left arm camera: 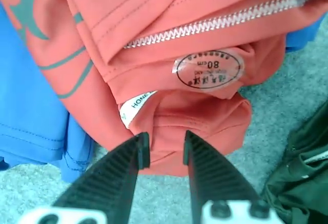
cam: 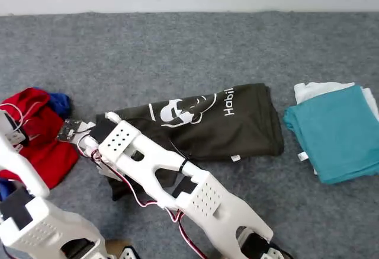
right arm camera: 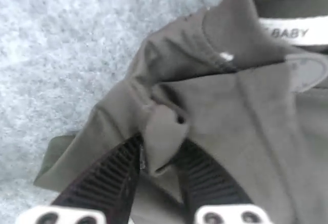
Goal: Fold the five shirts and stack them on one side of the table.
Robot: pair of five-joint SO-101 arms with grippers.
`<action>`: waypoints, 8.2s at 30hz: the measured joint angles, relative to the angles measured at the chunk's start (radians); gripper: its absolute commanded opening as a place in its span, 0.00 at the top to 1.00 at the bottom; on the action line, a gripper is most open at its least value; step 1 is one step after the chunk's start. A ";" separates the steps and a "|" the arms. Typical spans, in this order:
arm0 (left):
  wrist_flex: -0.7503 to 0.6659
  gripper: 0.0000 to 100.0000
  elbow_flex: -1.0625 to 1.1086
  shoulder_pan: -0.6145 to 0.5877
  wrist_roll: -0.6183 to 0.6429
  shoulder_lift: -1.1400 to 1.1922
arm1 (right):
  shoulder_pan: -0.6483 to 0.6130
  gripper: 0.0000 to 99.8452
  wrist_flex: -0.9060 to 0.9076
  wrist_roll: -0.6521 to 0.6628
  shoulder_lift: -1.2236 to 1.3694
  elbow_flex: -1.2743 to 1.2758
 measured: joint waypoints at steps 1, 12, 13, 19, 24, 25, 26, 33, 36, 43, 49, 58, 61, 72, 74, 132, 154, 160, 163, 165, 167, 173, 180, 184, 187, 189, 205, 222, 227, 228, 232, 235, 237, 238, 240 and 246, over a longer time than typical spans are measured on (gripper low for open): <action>0.000 0.88 0.000 0.000 0.000 0.000 | 0.003 0.77 0.011 0.000 0.000 0.000; 0.000 0.88 0.000 0.000 0.000 0.000 | 0.066 0.78 0.166 0.000 -0.204 -0.133; 0.000 0.88 0.000 0.000 0.000 0.000 | 0.091 0.78 0.166 0.000 -0.227 -0.133; 0.000 0.88 0.000 0.000 0.000 0.000 | 0.308 0.78 0.161 0.000 -0.255 -0.141; 0.000 0.88 0.000 0.000 0.000 0.000 | 0.600 0.78 0.104 0.000 -0.149 -0.149; 0.000 0.88 0.000 0.000 0.000 0.000 | 0.658 0.78 0.089 0.000 -0.123 -0.149; 0.000 0.88 0.000 0.000 0.000 0.000 | 0.712 0.78 0.072 0.000 -0.101 -0.149; 0.000 0.88 0.006 0.002 0.000 0.000 | 0.942 0.78 0.008 0.000 0.011 -0.232; 0.000 0.88 0.044 0.026 0.000 0.000 | 0.988 0.78 -0.018 0.000 0.071 -0.258; 0.000 0.88 0.060 0.103 0.000 0.000 | 1.048 0.78 -0.103 0.000 0.176 -0.261; 0.000 0.88 0.060 0.103 0.000 0.000 | 1.045 0.81 -0.110 0.000 0.218 -0.278; 0.000 0.88 0.063 0.103 0.000 0.000 | 1.051 1.00 -0.117 0.000 0.224 -0.290; 0.000 0.88 0.063 0.103 0.000 0.000 | 1.059 0.99 -0.110 0.000 0.230 -0.328; 0.000 0.88 0.063 0.103 0.000 0.000 | 1.073 0.99 -0.173 0.000 0.253 -0.535; 0.000 0.88 0.063 0.103 0.000 0.000 | 1.077 0.99 -0.187 0.000 0.269 -0.535; 0.029 0.88 -0.025 -0.163 0.000 -0.259 | -0.199 0.87 -0.242 -0.031 -0.608 0.861; -0.003 0.88 -0.025 -0.212 0.000 -0.272 | -0.132 0.87 -0.310 0.011 -0.512 0.723; -0.003 0.88 -0.025 -0.212 0.000 -0.272 | -0.078 0.87 -0.342 0.011 -0.402 0.713; -0.003 0.88 -0.025 -0.212 0.000 -0.272 | -0.066 0.87 -0.348 0.011 -0.361 0.678; -0.003 0.88 -0.025 -0.212 0.000 -0.272 | -0.066 0.87 -0.336 0.011 -0.342 0.644; -0.003 0.88 -0.025 -0.212 0.000 -0.272 | -0.066 0.87 -0.334 0.011 -0.339 0.637; -0.003 0.88 -0.025 -0.212 0.000 -0.272 | -0.066 0.87 -0.325 0.011 -0.338 0.631; -0.003 0.88 -0.025 -0.212 0.000 -0.272 | -0.066 0.95 -0.325 0.011 -0.316 0.618; -0.003 0.88 -0.002 -0.212 0.000 -0.272 | -0.046 0.98 -0.325 0.011 -0.307 0.603; -0.005 0.88 0.000 -0.212 0.000 -0.272 | -0.046 0.99 -0.305 0.011 -0.298 0.591; -0.009 0.88 0.000 -0.212 0.000 -0.272 | -0.046 0.99 -0.278 0.012 -0.298 0.588; -0.009 0.88 0.000 -0.212 0.000 -0.272 | -0.051 0.99 0.164 0.110 -0.285 0.321; -0.009 0.88 0.005 -0.126 0.000 -0.272 | 0.091 0.99 0.011 0.255 -0.285 0.196; -0.009 0.88 0.040 -0.104 0.000 -0.272 | 0.091 0.99 -0.011 0.345 -0.265 0.181; -0.009 0.88 0.043 -0.104 0.000 -0.272 | 0.091 0.99 -0.011 0.358 -0.253 0.173; -0.009 0.88 0.043 -0.106 0.000 -0.275 | 0.109 0.99 -0.011 0.381 -0.184 0.118; -0.009 0.88 0.043 -0.106 0.000 -0.275 | 0.140 0.99 -0.011 0.381 -0.117 0.043; -0.009 0.88 0.043 -0.106 0.000 -0.275 | 0.157 0.99 -0.011 0.381 -0.068 -0.012; -0.009 0.88 0.043 -0.106 0.000 -0.275 | 0.161 0.99 -0.011 0.381 -0.048 -0.037; -0.009 0.88 0.043 -0.106 0.000 -0.275 | 0.167 0.99 -0.011 0.381 -0.017 -0.084; -0.009 0.88 0.043 -0.106 0.000 -0.275 | 0.170 0.99 0.012 0.381 0.020 -0.184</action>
